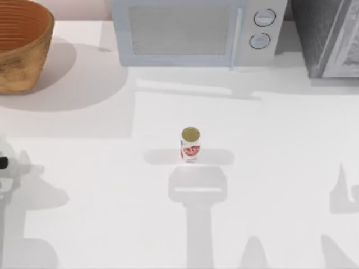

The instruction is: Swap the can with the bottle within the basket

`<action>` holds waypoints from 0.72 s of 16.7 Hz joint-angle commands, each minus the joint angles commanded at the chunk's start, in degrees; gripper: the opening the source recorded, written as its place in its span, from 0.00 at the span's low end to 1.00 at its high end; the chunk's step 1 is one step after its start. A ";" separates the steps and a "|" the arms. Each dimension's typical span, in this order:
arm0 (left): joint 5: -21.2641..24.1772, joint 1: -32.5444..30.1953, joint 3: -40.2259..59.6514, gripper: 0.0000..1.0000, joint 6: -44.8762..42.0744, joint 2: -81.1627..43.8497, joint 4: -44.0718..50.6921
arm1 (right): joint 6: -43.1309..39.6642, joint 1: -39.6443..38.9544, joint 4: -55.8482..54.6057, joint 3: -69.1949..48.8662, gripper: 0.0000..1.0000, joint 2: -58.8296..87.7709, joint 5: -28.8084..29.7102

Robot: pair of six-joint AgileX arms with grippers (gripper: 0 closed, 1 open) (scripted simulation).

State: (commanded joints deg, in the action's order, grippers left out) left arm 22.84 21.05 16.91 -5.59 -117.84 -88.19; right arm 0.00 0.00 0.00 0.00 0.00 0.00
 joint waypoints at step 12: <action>-1.12 1.40 2.74 0.00 -0.36 2.53 2.41 | 0.00 0.00 0.00 0.00 1.00 0.00 0.00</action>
State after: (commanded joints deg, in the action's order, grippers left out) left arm 21.71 22.45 19.64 -5.95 -115.30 -85.78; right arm 0.00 0.00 0.00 0.00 0.00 0.00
